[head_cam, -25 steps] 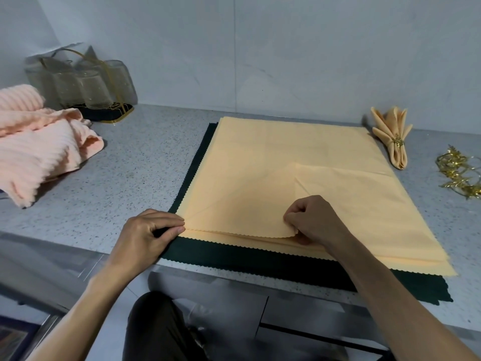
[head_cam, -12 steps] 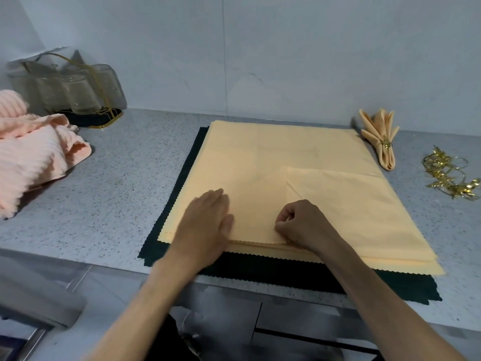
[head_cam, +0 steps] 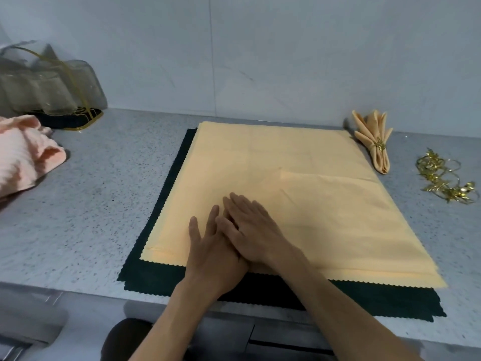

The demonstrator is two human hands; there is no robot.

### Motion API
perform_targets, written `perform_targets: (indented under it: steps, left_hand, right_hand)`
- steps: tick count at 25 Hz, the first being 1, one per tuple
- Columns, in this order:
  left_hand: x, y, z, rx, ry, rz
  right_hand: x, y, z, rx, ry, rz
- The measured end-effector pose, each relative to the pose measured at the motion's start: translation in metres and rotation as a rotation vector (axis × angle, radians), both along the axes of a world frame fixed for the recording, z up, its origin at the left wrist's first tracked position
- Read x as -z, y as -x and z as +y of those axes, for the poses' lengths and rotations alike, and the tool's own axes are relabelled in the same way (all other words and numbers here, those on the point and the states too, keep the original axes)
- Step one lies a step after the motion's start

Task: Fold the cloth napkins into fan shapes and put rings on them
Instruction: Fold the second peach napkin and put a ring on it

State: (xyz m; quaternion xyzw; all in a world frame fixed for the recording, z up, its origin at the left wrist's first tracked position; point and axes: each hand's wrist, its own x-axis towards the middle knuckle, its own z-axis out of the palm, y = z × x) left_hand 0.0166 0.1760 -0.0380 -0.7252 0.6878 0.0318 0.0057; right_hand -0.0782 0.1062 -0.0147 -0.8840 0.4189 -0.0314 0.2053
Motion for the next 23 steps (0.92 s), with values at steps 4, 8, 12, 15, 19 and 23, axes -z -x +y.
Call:
perform_targets:
  steps: [4, 8, 12, 15, 19, 23]
  left_hand:
    - [0.001, 0.001, 0.001, -0.031, 0.058, 0.091]
    - [0.001, 0.001, 0.001, -0.031, 0.060, 0.073]
    - [0.001, 0.001, 0.002, -0.014, 0.072, 0.043]
    - [0.001, 0.001, 0.001, -0.008, 0.038, 0.019]
    - [-0.003, 0.003, 0.001, -0.012, 0.028, 0.024]
    - [-0.008, 0.006, 0.001, -0.028, -0.014, 0.034]
  right_hand:
    - [0.013, 0.014, -0.056, 0.164, 0.068, 0.137]
    - [0.015, 0.024, -0.088, 0.252, 0.117, 0.170]
    - [0.011, 0.037, -0.087, 0.191, 0.079, -0.053]
    - [0.004, 0.092, -0.098, 0.352, 0.335, -0.154]
    - [-0.015, 0.178, -0.125, 0.465, 0.289, 0.277]
    - [-0.026, 0.203, -0.151, 0.517, 0.126, 0.403]
